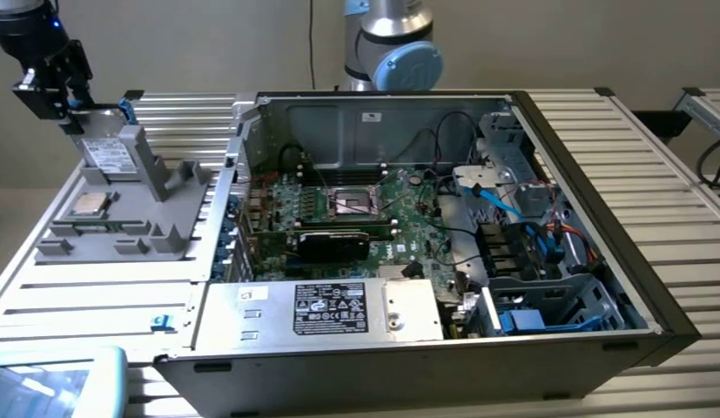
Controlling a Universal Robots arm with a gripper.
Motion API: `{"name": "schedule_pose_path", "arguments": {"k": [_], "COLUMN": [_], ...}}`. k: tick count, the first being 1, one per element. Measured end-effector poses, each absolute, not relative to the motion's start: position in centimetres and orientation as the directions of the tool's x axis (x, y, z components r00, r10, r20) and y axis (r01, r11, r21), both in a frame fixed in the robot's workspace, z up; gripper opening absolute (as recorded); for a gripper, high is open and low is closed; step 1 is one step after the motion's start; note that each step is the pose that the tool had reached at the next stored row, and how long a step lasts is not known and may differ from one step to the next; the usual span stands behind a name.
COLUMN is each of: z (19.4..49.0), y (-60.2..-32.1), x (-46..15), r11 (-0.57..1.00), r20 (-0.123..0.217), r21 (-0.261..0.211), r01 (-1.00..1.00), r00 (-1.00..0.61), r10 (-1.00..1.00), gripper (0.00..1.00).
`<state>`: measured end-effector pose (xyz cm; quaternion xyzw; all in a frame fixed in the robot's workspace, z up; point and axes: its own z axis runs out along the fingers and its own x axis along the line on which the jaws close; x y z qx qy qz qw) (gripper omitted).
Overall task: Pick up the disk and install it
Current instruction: 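Pick up the disk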
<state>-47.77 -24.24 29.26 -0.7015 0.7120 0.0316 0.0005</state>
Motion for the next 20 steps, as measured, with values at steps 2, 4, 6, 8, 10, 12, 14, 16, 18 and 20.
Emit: {"name": "schedule_pose_path", "arguments": {"k": [2, 4, 6, 8, 10, 12, 14, 16, 18, 20], "z": [29.2, 28.9, 28.6, 28.4, 28.4, 28.3, 28.1, 28.0, 27.9, 27.9], "y": [-24.2, -24.2, -24.2, -24.2, -24.2, -24.1, -24.1, -24.1, -24.1, -24.1], "x": [-47.8, -47.8, -47.8, -47.8, -47.8, -47.8, -47.8, -47.8, -47.8, -47.8], "r11": [0.014, 0.014, 0.014, 0.014, 0.014, 0.014, 0.014, 0.014, 0.014, 0.014], "r20": [-0.045, -0.045, -0.045, -0.045, -0.045, -0.045, -0.044, -0.044, -0.044, -0.043], "r21": [0.044, 0.044, 0.044, 0.044, 0.044, 0.043, 0.043, 0.043, 0.043, 0.043], "r01": [-0.999, -0.999, -0.999, -0.999, -0.999, -0.999, -0.999, -0.999, -0.999, -0.999], "r00": [-0.016, -0.016, -0.016, -0.016, -0.016, -0.016, -0.016, -0.016, -0.016, -0.016], "r10": [-0.999, -0.999, -0.999, -0.999, -0.999, -0.999, -0.999, -0.999, -0.999, -0.999], "gripper": [0.63, 0.63, 0.63, 0.63, 0.63, 0.63, 0.63, 0.63, 0.63, 0.63]}}
